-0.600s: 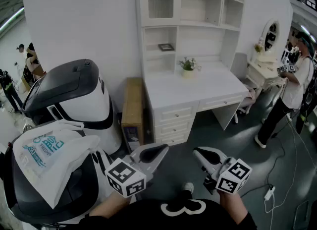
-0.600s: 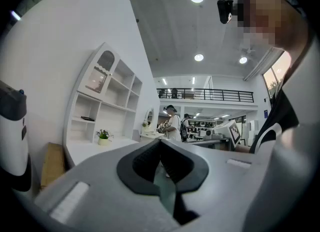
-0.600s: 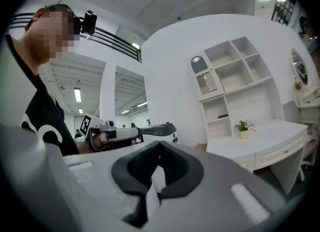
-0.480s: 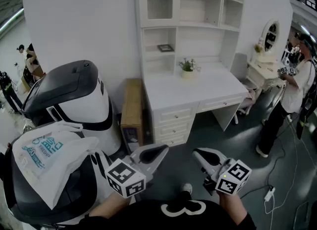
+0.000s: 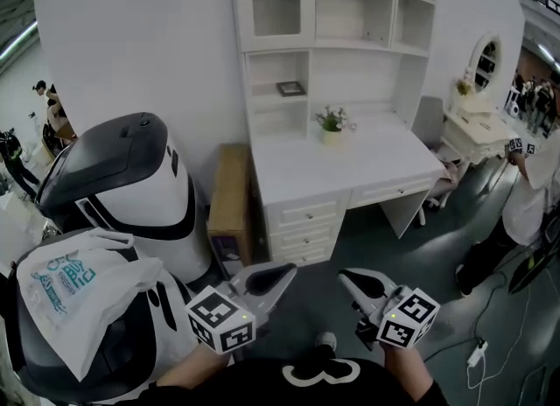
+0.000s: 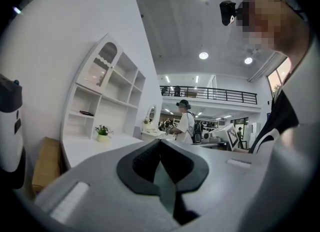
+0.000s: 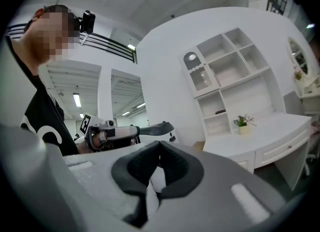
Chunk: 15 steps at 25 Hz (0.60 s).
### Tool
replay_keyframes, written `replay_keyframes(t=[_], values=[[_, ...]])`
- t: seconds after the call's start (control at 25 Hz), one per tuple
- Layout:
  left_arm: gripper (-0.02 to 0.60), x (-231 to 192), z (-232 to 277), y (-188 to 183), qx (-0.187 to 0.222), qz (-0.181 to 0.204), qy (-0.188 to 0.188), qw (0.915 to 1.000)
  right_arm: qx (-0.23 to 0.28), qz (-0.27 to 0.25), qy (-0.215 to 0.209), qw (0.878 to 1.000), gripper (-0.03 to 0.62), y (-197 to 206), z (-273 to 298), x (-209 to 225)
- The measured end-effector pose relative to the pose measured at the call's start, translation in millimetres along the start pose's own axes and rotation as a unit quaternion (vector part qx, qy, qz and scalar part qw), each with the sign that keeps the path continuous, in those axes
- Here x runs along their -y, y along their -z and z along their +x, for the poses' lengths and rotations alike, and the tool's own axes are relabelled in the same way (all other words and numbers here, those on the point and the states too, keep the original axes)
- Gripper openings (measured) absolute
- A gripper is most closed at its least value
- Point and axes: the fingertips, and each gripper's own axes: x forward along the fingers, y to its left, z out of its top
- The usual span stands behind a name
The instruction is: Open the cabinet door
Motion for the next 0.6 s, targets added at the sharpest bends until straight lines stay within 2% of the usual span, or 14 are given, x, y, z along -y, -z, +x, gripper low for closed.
replay_keyframes(t=[0.36,0.6], values=[[0.009,-47,91,16,-0.019,-0.030,-0.015,0.9993,-0.017,0.030,-0.008,0.999,0.003,-3,19,102],[0.009,-69,174,7,-0.018,-0.028,-0.008,0.9994,-0.010,0.018,-0.009,1.000,0.003,-32,20,177]])
